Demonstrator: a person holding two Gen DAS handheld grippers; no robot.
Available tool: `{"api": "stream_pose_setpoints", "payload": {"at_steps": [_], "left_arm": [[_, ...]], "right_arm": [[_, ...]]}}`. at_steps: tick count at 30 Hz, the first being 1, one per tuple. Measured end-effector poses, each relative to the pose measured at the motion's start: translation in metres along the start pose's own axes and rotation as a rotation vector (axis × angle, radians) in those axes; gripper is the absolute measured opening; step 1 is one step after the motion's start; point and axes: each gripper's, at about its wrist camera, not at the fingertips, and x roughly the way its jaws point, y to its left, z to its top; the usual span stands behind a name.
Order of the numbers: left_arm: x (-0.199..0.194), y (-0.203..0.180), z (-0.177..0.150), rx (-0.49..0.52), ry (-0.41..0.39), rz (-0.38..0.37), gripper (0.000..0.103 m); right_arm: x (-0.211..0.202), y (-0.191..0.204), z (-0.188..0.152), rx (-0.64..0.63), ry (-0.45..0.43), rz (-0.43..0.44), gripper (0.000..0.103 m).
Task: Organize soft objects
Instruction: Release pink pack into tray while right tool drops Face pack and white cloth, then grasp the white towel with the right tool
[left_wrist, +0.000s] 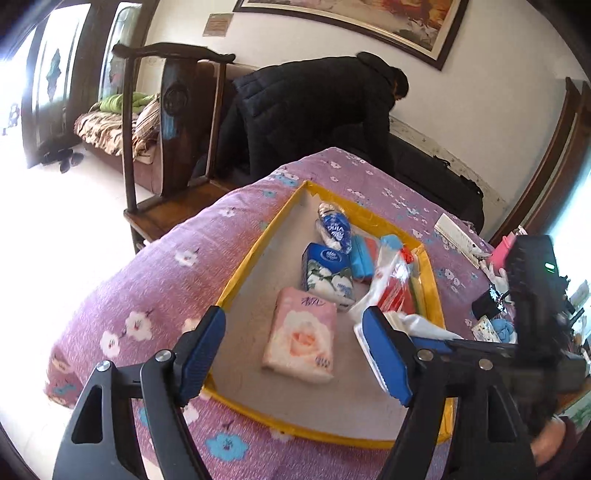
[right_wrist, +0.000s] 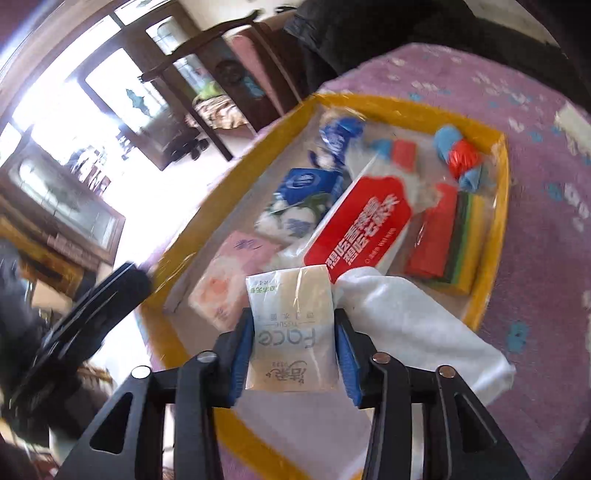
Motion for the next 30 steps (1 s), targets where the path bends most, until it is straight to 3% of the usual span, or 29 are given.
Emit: {"api": "stream_pose_setpoints", "payload": {"at_steps": [2,4,6,8,10,13,16,22,25,27,30], "left_arm": [[0.003,0.002,-0.004,-0.008,0.012,0.004,0.076],[0.004,0.003,-0.009,-0.007,0.011,0.024,0.076],[0.001,0.004,-0.013,-0.001,-0.005,0.048,0.076],[-0.002,0.002,-0.017,0.005,-0.033,0.088,0.076],[-0.005,-0.003,-0.020,0.017,-0.072,0.137,0.076],[-0.007,-0.013,-0.022,0.073,-0.118,0.190,0.076],[-0.015,-0.015,-0.025,0.075,-0.134,0.158,0.076],[-0.022,-0.019,-0.029,0.047,-0.109,0.118,0.076],[-0.021,-0.026,-0.031,0.060,-0.101,0.104,0.076],[-0.019,-0.029,-0.033,0.064,-0.090,0.098,0.076],[-0.019,-0.026,-0.037,0.062,-0.079,0.089,0.076]], "right_arm": [[-0.003,-0.008,0.002,0.035,-0.009,0.046,0.057],[-0.016,-0.014,0.000,0.064,-0.028,0.092,0.068],[-0.038,-0.025,-0.001,0.093,-0.091,0.114,0.072],[-0.060,-0.036,-0.006,0.113,-0.154,0.056,0.076],[-0.073,-0.053,-0.008,0.139,-0.184,-0.064,0.077],[-0.074,-0.075,-0.016,0.198,-0.164,-0.119,0.077],[-0.072,-0.072,-0.018,0.179,-0.169,-0.123,0.077],[-0.049,-0.036,0.009,0.111,-0.143,0.009,0.074],[-0.007,-0.024,0.037,0.090,-0.002,0.086,0.074],[0.019,-0.027,0.052,0.123,0.048,0.045,0.074],[0.017,-0.030,0.071,0.088,-0.054,-0.120,0.074]]}}
